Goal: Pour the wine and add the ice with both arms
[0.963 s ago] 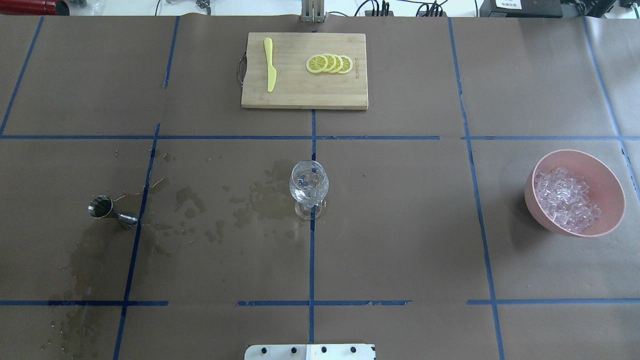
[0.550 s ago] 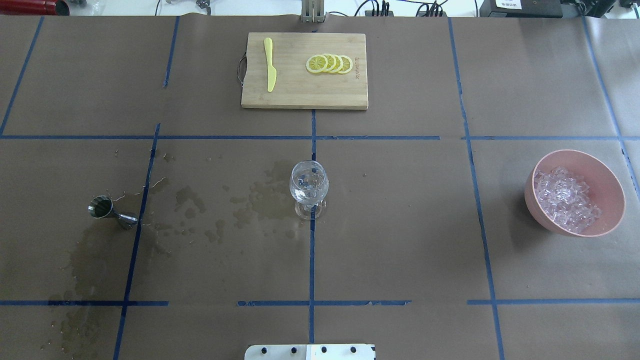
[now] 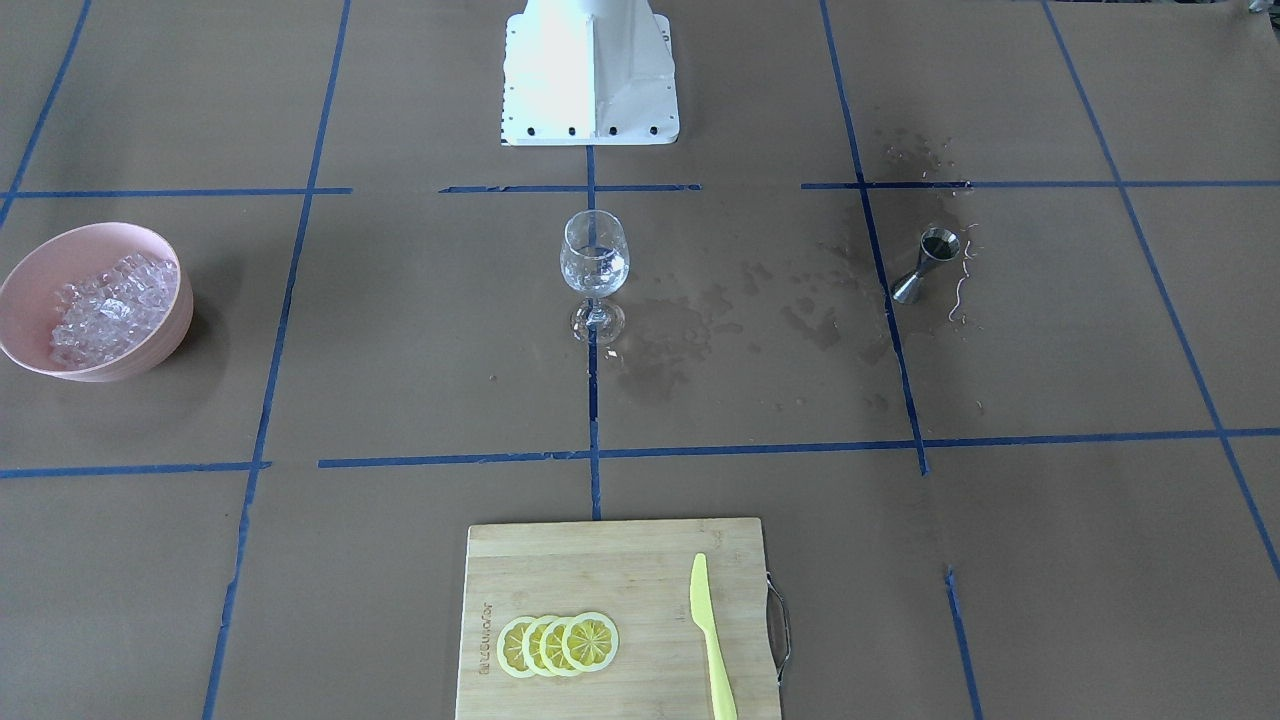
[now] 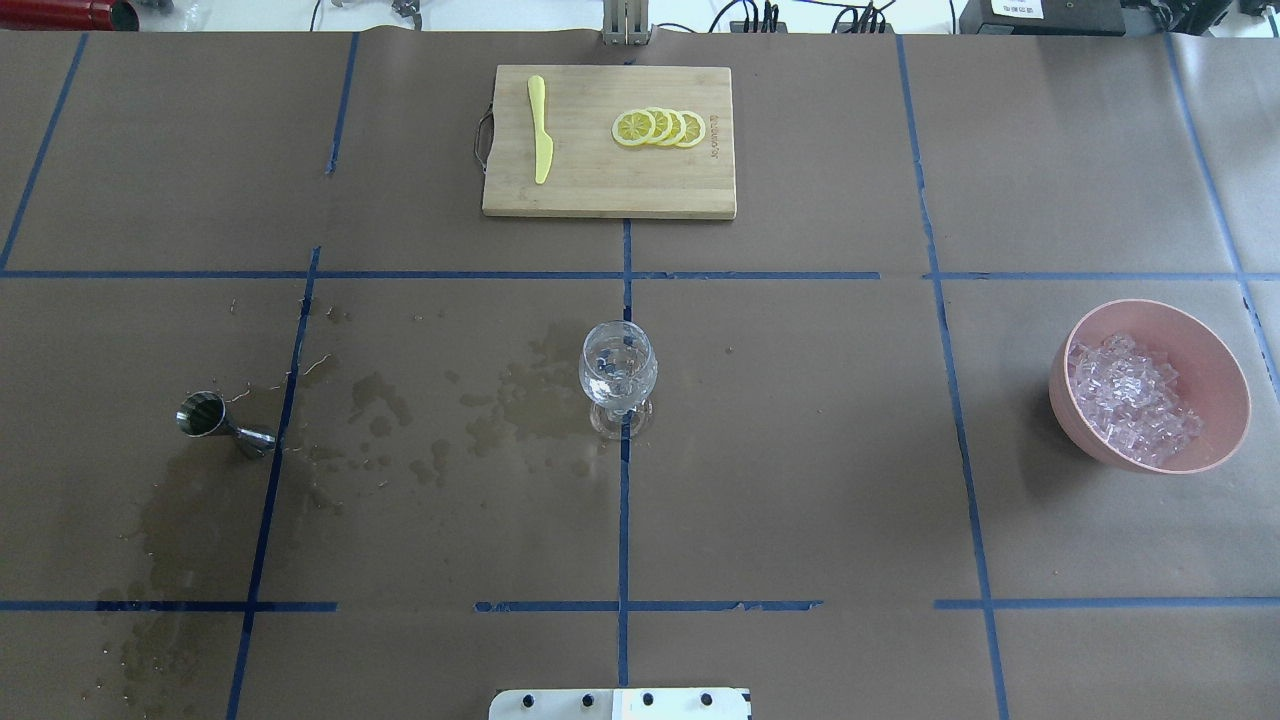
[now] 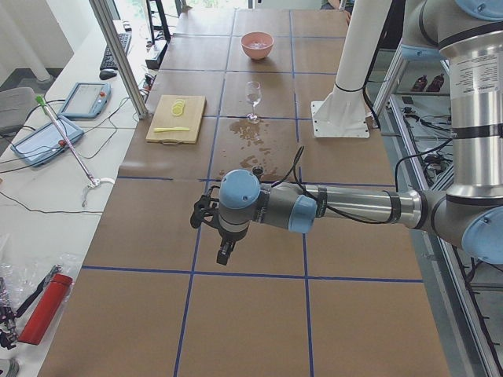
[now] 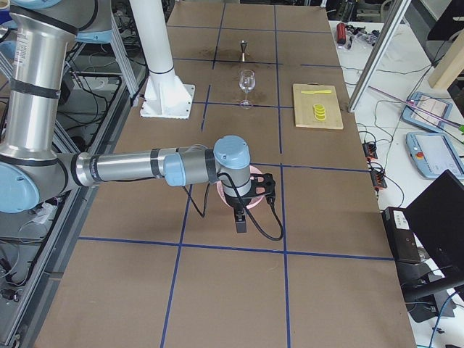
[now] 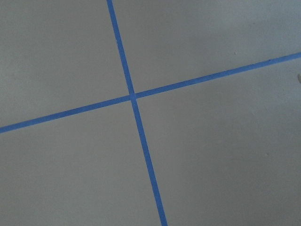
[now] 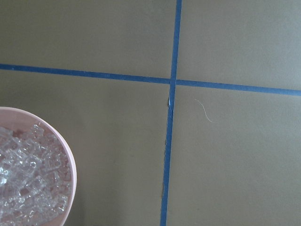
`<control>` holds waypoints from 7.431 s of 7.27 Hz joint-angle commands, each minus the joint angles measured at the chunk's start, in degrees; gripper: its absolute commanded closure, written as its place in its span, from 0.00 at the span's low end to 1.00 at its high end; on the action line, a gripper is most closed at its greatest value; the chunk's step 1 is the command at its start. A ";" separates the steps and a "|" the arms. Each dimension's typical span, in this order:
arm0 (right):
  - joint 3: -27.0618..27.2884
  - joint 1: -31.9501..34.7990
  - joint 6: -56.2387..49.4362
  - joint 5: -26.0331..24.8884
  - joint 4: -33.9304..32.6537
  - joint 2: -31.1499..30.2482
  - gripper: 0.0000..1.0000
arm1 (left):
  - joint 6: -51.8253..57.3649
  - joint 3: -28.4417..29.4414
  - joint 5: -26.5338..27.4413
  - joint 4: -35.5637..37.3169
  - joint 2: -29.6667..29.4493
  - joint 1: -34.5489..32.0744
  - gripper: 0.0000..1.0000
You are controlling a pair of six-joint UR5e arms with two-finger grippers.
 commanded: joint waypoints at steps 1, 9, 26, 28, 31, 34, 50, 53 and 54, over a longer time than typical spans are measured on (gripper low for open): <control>-0.04 0.04 3.08 0.29 5.21 0.06 0.00 | -0.36 1.34 0.13 -16.01 -1.06 -0.09 0.00; -0.65 -1.28 3.25 1.60 16.36 -1.42 0.00 | -35.27 0.81 14.64 -52.87 -0.98 16.72 0.00; -0.75 -1.19 4.92 1.52 16.48 -1.69 0.00 | -60.65 5.64 104.11 -64.35 1.58 83.23 0.00; -0.75 -1.19 5.01 1.60 16.48 -1.69 0.00 | -63.55 10.19 104.19 -64.35 -0.43 83.40 0.00; -0.75 -1.19 4.92 1.60 16.48 -1.69 0.00 | -63.64 11.89 104.72 -64.44 -1.68 83.67 0.20; -0.75 -1.19 5.01 1.52 16.48 -1.69 0.00 | -63.73 11.80 104.90 -64.70 -1.68 83.76 0.41; -1.10 -1.19 4.92 1.43 16.48 -1.69 0.00 | -64.79 11.54 105.86 -66.02 -0.89 84.81 1.00; -1.10 -1.19 4.92 1.52 16.39 -1.69 0.00 | -61.30 11.18 106.56 -71.63 -0.62 84.64 1.00; -1.10 -1.19 4.92 1.52 16.39 -1.69 0.00 | -52.74 11.27 109.09 -74.34 -0.71 84.64 1.00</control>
